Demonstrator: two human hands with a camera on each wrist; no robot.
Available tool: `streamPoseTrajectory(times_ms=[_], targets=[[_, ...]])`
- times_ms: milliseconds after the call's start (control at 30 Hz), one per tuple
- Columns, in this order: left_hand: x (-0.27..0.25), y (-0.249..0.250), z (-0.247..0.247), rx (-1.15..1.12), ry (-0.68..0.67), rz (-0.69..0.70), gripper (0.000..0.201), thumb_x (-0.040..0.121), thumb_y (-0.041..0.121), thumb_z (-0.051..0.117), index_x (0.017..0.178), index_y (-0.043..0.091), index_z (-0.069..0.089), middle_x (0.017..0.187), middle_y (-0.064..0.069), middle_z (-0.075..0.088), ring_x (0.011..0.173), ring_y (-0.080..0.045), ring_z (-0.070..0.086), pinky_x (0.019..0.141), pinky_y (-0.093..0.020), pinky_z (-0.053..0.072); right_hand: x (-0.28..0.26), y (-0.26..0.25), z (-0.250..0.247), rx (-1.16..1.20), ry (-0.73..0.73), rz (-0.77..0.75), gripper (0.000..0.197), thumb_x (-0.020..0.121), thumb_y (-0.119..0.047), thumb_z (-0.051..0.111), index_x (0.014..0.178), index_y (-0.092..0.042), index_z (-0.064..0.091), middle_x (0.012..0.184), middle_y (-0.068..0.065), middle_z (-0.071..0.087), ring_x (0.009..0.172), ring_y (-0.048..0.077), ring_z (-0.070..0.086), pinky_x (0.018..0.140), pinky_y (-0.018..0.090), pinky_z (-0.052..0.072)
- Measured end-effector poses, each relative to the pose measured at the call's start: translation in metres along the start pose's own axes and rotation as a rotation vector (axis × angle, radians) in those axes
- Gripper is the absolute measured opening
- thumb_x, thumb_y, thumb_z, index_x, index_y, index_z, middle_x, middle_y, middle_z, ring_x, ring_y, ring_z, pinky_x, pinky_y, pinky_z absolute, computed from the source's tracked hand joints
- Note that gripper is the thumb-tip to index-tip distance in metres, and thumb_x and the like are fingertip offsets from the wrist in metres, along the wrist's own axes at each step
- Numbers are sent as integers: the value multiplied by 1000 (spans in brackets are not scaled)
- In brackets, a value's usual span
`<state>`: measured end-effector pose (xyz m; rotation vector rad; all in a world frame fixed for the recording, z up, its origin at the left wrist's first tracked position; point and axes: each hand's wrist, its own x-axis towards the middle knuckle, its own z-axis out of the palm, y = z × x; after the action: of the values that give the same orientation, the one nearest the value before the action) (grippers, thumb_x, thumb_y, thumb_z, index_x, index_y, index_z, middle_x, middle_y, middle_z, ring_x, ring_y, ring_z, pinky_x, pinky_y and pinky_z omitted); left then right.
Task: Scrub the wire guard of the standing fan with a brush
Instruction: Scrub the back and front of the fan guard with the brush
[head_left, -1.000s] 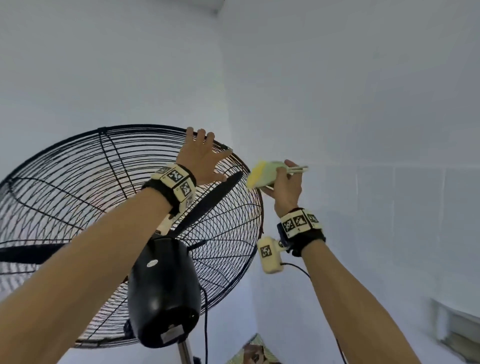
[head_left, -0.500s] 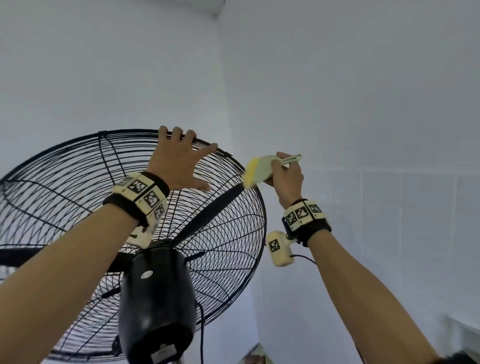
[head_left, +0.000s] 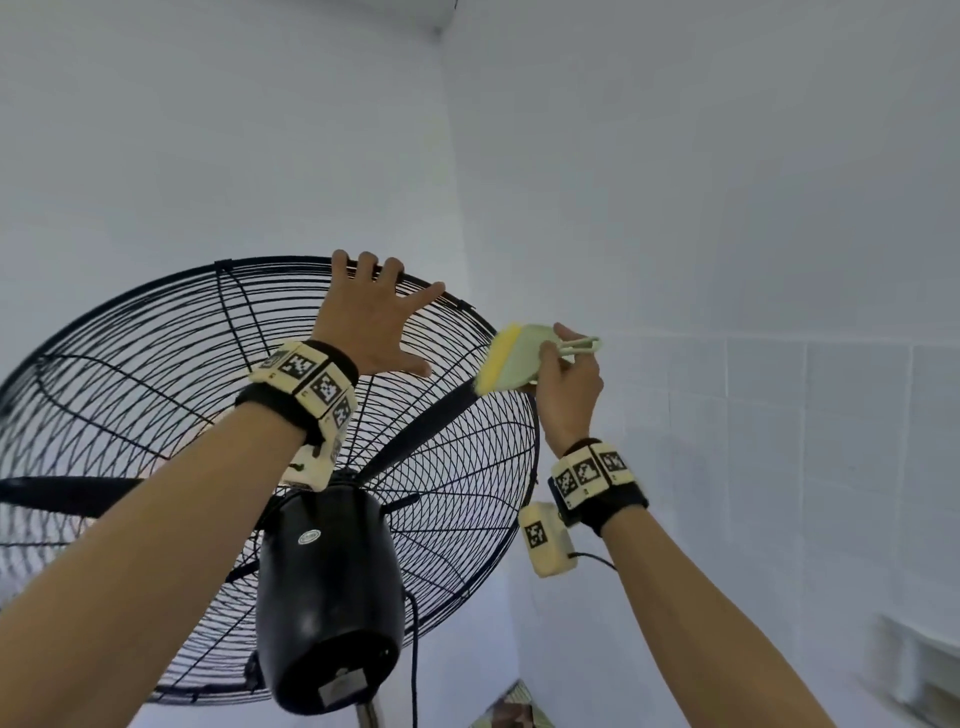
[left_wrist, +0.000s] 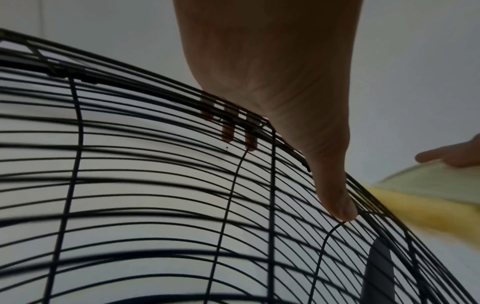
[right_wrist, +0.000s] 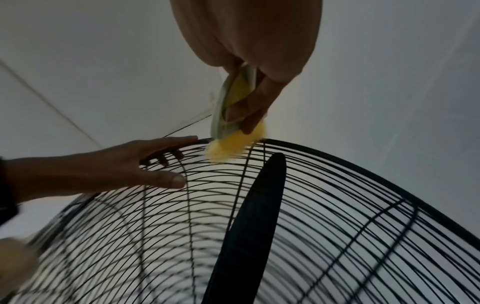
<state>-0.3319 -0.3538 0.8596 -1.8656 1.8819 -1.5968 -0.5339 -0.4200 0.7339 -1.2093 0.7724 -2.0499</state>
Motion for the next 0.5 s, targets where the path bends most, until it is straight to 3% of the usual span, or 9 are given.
streamPoseTrajectory(times_ms=[67, 133, 267, 367, 500], targets=[[-3, -5, 0, -6, 2, -11, 114, 68, 102, 40, 162, 45, 12, 154, -11, 38, 138, -39, 37, 118, -60, 23, -7, -2, -8, -19, -77, -5, 28, 101, -16, 57, 128, -16, 65, 105, -5, 68, 86, 1, 68, 75, 41, 65], [-7, -11, -1, -14, 15, 2, 116, 67, 102, 39, 163, 42, 12, 154, -10, 38, 136, -37, 38, 117, -58, 25, -8, -9, -16, -6, -105, -5, 29, 103, -21, 57, 131, -14, 63, 114, 5, 68, 97, 10, 69, 75, 42, 65], [-28, -27, -1, -72, 72, -51, 125, 60, 102, 48, 164, 41, 12, 156, -13, 34, 138, -41, 35, 120, -61, 18, -17, -22, -17, 164, 11, 42, 34, 108, -34, 48, 140, -23, 53, 128, 6, 61, 110, 19, 66, 74, 32, 64], [-40, -30, 4, -50, 69, -98, 130, 56, 101, 54, 164, 44, 9, 159, -15, 29, 142, -44, 29, 121, -68, 13, -46, -12, -5, 192, 40, 25, 41, 106, -27, 55, 145, -16, 51, 127, 5, 63, 108, 15, 68, 72, 32, 64], [-39, -31, 7, -33, 42, -135, 132, 54, 103, 54, 163, 45, 6, 161, -18, 25, 145, -46, 26, 120, -70, 14, -76, 10, -4, 243, 8, 35, 44, 98, -11, 67, 141, -13, 57, 115, 11, 72, 96, 20, 75, 69, 34, 64]])
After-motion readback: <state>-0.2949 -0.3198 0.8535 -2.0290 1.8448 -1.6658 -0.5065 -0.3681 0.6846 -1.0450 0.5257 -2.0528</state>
